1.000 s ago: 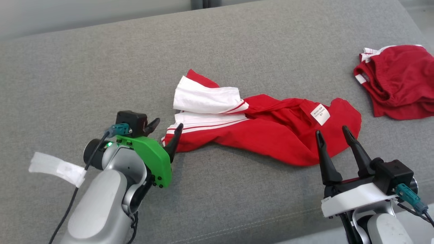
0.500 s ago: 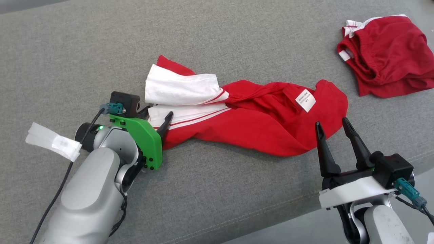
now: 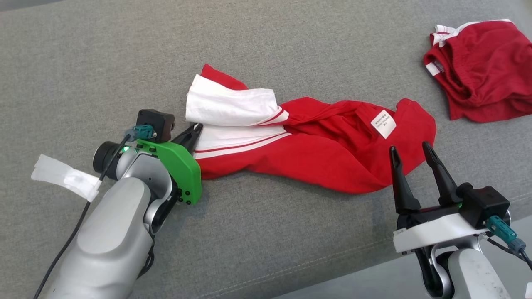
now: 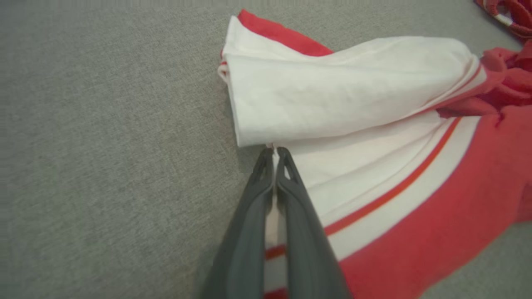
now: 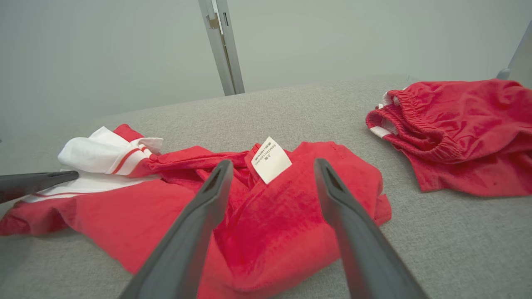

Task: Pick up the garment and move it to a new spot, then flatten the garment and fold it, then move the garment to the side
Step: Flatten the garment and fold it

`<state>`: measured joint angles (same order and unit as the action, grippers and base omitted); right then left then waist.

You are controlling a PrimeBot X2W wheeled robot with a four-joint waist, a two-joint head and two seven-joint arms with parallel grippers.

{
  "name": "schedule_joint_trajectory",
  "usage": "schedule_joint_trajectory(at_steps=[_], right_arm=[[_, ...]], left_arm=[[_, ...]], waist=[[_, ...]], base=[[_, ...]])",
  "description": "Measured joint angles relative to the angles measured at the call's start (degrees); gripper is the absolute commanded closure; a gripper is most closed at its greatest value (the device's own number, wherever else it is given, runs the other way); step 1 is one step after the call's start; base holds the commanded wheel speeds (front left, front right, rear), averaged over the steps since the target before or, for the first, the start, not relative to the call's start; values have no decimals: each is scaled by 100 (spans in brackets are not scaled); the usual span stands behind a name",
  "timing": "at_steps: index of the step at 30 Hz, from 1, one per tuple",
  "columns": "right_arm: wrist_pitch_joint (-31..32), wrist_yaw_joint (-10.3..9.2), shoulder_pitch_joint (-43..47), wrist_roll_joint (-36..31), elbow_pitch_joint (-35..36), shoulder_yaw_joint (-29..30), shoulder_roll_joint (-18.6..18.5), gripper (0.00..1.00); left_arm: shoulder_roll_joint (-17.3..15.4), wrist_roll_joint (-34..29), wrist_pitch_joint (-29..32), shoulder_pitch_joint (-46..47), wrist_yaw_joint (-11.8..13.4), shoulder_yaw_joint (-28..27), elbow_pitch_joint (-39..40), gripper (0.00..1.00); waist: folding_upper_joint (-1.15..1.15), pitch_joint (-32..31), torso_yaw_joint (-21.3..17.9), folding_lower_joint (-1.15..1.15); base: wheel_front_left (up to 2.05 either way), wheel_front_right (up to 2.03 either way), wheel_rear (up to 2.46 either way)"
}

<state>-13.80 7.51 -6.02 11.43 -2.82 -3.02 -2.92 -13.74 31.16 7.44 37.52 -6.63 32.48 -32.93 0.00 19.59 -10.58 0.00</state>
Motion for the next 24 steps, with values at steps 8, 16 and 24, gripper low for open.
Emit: schedule_joint_trajectory(at_steps=[8, 16, 24], right_arm=[[68, 0, -4, 110, -31, 7, 2, 0], [156, 0, -110, 204, -70, -113, 4, 0], [159, 0, -82, 312, -127, -8, 3, 0]], left_arm=[[-278, -155, -349, 90, 296, -189, 737, 100], [-545, -266, -719, 765, 413, -501, 844, 100], [-720, -111, -998, 204, 482, -659, 946, 100]], waist=[[0, -49, 162, 0], [0, -127, 181, 0], [0, -215, 128, 0]], base=[[0, 0, 0], [0, 0, 0], [0, 0, 0]])
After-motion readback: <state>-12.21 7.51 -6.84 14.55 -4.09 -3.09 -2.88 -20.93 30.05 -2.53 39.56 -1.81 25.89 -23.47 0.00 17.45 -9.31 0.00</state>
